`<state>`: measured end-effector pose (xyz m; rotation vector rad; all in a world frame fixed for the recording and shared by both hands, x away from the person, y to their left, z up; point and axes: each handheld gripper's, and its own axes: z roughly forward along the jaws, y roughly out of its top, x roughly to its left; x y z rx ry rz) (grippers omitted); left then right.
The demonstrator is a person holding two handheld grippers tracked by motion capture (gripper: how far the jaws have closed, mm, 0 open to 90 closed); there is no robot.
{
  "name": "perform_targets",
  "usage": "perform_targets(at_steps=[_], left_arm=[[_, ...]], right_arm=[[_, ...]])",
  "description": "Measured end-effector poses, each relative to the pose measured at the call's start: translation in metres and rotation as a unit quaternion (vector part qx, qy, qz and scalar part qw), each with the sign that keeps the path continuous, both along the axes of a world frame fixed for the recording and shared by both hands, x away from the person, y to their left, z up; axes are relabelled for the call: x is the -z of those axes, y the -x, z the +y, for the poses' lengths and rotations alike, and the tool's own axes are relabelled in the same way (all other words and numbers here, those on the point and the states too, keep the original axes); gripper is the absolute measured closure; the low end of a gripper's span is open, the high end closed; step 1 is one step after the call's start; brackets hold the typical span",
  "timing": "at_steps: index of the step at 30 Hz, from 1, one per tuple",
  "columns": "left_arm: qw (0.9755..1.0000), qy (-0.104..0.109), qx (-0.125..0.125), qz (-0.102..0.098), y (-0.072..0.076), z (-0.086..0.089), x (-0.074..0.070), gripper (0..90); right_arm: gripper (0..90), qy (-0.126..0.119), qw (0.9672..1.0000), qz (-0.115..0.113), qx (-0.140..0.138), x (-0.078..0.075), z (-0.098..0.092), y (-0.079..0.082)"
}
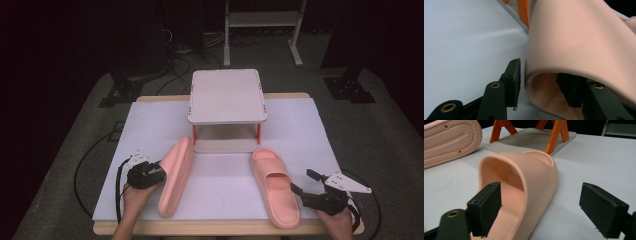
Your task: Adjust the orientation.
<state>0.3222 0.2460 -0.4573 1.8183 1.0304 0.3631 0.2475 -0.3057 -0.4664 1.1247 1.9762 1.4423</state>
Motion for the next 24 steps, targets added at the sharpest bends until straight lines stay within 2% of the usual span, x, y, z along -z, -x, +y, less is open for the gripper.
perform_targets(at_steps=[14,20,21,24], left_arm=[[0.9995,0.008,0.018,-0.025,0.008,-0.014,-0.010,49.4],[0.9996,0.004,0.014,-0.024,0.008,-0.015,-0.009,47.4],[0.9997,0.006,0.020,-0.015,0.006,-0.016,-0.007,46.5],[0.9996,-0.001,0.020,-0.020,0.006,-0.020,-0.007,49.1]], right_arm=[[17.5,0.006,1.0000,0.001,-0.006,0.000,0.002,0.000],[17.5,0.006,1.0000,0.001,-0.008,0.000,0.002,0.000],[17.5,0.007,0.9999,0.001,-0.009,0.000,0.003,0.000],[17.5,0.007,0.9999,0.002,-0.010,0.000,0.003,0.000]])
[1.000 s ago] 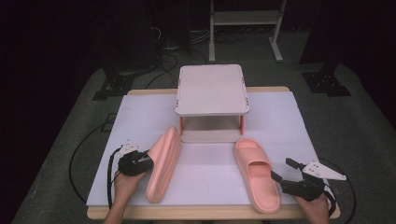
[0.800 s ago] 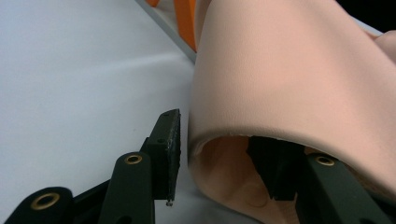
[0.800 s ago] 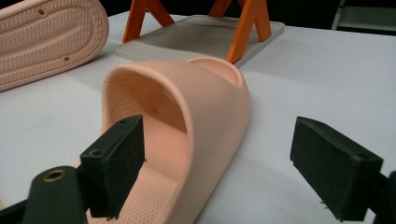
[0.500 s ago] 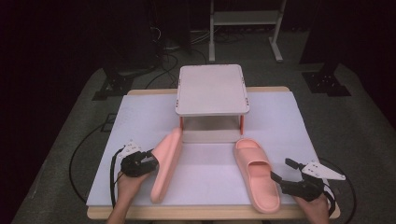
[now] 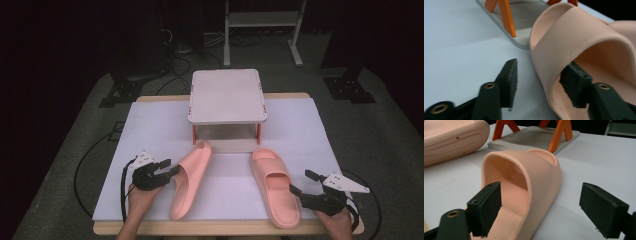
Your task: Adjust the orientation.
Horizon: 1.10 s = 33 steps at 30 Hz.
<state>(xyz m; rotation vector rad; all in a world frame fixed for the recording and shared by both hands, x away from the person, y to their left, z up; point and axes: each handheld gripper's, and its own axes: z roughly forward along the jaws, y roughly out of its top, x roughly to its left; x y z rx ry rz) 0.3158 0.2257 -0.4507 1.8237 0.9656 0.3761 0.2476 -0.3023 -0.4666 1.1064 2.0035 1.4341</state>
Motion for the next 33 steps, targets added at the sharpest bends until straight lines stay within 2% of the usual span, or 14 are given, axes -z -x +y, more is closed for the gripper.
perform_targets(at_steps=[1,10,23,33], left_arm=[[0.9999,0.008,0.005,0.005,0.000,-0.002,0.000,49.1],[0.9997,0.009,0.022,0.004,0.002,-0.019,0.001,47.0],[0.9983,-0.014,0.056,0.002,0.008,-0.041,0.005,46.3],[0.9978,-0.027,0.060,-0.005,0.010,-0.043,0.006,46.2]], right_arm=[[17.5,0.000,1.0000,0.001,-0.001,0.000,0.000,0.000],[18.5,0.001,0.9999,0.001,-0.011,0.000,0.001,0.000],[21.3,0.006,0.9992,0.009,-0.038,0.001,0.006,-0.005],[27.5,0.014,0.9987,0.015,-0.046,0.002,0.010,-0.014]])
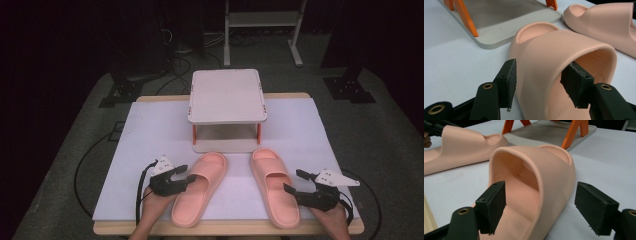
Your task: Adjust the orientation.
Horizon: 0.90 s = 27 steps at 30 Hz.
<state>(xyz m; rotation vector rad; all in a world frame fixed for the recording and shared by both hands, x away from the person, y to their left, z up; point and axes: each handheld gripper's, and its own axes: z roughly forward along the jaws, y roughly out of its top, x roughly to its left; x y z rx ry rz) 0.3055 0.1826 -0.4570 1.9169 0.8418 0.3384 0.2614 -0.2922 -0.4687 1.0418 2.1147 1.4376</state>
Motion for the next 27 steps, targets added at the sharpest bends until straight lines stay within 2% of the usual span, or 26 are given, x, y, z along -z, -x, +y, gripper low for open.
perform_targets(at_steps=[14,18,20,27], left_arm=[[0.9998,-0.016,0.014,-0.003,0.001,-0.004,0.003,48.1],[0.9997,-0.018,0.017,-0.003,0.001,-0.004,0.004,50.2],[0.9996,-0.021,0.020,-0.007,0.000,-0.004,0.004,54.2],[0.9996,-0.026,0.015,0.001,-0.001,-0.003,0.007,55.4]], right_arm=[[39.5,0.025,0.9996,-0.010,0.009,-0.001,0.009,-0.012],[43.4,0.031,0.9995,-0.009,0.006,-0.001,0.011,-0.015],[46.7,0.033,0.9994,-0.011,0.005,-0.001,0.013,-0.016],[53.0,0.044,0.9989,-0.012,0.013,0.001,0.014,-0.020]])
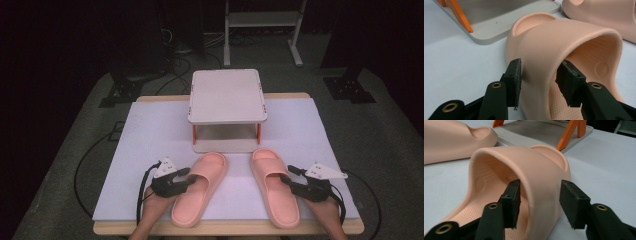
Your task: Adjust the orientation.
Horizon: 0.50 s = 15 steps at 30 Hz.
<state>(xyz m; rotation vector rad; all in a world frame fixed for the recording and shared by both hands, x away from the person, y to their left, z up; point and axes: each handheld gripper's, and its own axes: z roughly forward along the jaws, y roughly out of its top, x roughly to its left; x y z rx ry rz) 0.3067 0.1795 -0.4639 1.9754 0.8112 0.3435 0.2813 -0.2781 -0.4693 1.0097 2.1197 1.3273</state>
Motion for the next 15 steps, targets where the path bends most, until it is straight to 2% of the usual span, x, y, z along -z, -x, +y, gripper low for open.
perform_targets(at_steps=[5,15], left_arm=[[1.0000,-0.003,-0.004,-0.001,-0.0015,0.0004,0.0010,59.4],[0.9997,-0.011,-0.018,-0.009,-0.0021,-0.0009,0.0015,65.3]], right_arm=[[59.3,0.006,1.0000,-0.006,0.003,0.0001,0.0006,-0.0006],[64.9,0.014,0.9997,-0.017,0.012,0.0001,0.0019,0.0001]])
